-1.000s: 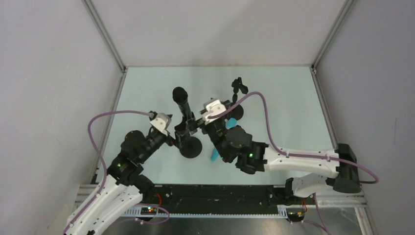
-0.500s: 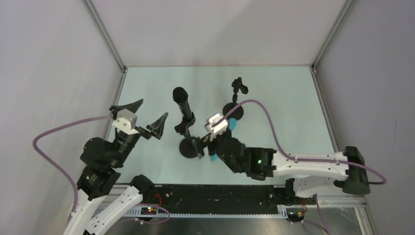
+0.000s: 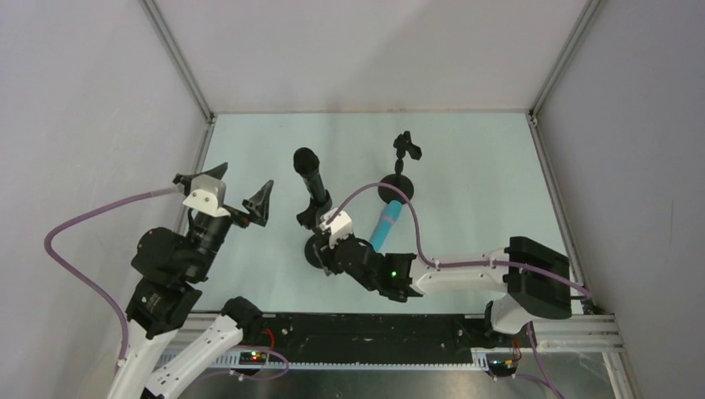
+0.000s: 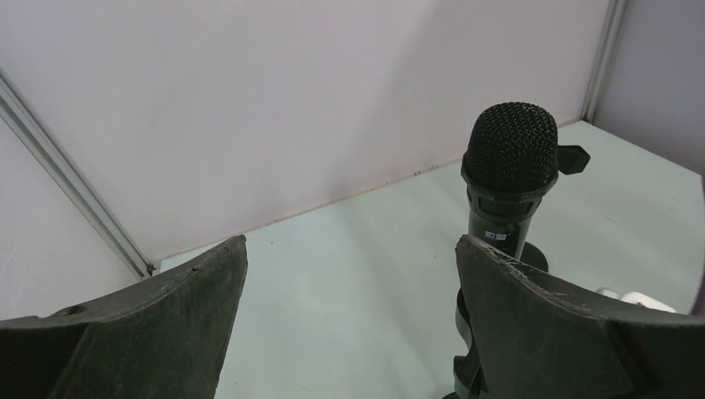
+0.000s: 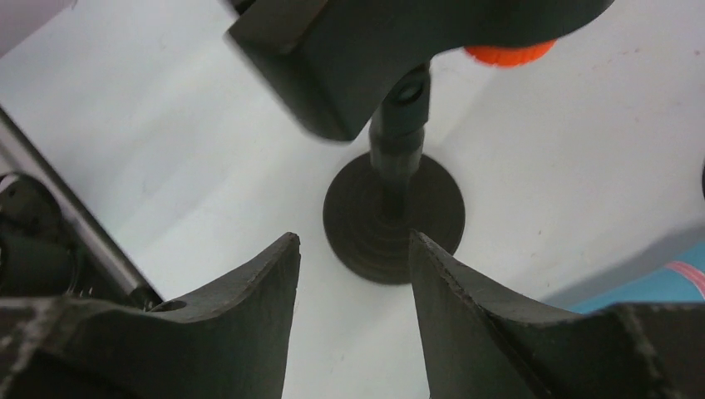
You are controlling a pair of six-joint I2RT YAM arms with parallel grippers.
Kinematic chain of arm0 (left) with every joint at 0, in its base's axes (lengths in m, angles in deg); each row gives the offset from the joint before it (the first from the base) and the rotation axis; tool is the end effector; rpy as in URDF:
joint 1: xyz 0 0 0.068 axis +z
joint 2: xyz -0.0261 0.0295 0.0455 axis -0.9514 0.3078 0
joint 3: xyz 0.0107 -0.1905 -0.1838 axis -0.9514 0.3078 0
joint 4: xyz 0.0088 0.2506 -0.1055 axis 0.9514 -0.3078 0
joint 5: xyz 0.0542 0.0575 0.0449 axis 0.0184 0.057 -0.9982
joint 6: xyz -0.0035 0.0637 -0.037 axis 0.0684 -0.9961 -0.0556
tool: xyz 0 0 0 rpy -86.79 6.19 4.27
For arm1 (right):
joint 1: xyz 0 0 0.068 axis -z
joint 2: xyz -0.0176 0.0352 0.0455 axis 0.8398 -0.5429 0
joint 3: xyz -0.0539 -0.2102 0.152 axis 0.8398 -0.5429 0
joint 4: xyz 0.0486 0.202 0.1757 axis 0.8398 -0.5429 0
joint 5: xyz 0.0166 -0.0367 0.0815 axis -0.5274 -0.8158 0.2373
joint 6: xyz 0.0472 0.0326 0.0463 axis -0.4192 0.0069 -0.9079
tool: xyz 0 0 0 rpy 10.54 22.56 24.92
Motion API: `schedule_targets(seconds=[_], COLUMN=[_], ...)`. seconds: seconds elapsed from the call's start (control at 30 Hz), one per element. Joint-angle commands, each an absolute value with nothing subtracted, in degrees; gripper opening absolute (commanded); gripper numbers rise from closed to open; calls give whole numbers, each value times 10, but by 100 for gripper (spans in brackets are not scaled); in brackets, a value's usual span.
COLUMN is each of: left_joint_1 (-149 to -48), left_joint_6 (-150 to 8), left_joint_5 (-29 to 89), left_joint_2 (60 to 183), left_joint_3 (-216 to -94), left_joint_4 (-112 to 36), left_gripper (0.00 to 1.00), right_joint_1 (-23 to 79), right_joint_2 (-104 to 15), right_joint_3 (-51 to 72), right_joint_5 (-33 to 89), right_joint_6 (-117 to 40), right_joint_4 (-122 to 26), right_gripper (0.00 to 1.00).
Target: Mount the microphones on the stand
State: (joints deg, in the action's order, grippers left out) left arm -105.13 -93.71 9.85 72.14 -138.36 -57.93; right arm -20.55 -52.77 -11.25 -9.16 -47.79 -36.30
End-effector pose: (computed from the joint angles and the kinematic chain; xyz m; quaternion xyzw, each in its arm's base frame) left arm 0.1040 -0.0524 0.4320 0.1615 0.6120 -0.0817 0.7698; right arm 0.1105 0.3614 0.2182 -0.2942 0.7680 0.2350 0.5180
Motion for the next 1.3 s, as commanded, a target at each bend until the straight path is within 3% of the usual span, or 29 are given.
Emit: schedule_targets(seconds=[0.0, 0.23, 0.63, 0.77, 1.0, 1.1, 1.2, 1.27], left_joint_1=[-1046, -1045, -1045, -1045, -1045, -1045, -1045, -1045], left_joint_6=[-945, -936, -939, -942, -949, -950, -951, -952], left_joint_5=[91, 95, 99, 101, 111, 114, 114, 117], left_joint_2=[722, 718, 715, 715, 709, 706, 704, 702], left_joint_3=[-1390, -1386, -1379, -1375, -1372, -1369, -1367, -1367], left_joint_4=[-575, -576, -580, -581, -580, -580, -580, -580], left_gripper=[100, 100, 100, 100, 100, 100, 100, 100], right_joint_1=[-191, -174, -156, -146, -148, -156, -161, -161], right_joint_2=[-562, -629, -700, -723, -767, -775, -773, -765], right_joint_3=[-107, -88, -62, -46, -26, -26, -35, -49], right_joint_5=[-96, -115, -149, -150, -173, -193, -205, -203], right_joint_6=[-463, -445, -401, -395, -390, -401, -419, -432], right_joint_4=[-247, -201, -133, -119, -125, -141, -141, -133], right_gripper=[55, 50, 5, 0, 0, 5, 23, 48])
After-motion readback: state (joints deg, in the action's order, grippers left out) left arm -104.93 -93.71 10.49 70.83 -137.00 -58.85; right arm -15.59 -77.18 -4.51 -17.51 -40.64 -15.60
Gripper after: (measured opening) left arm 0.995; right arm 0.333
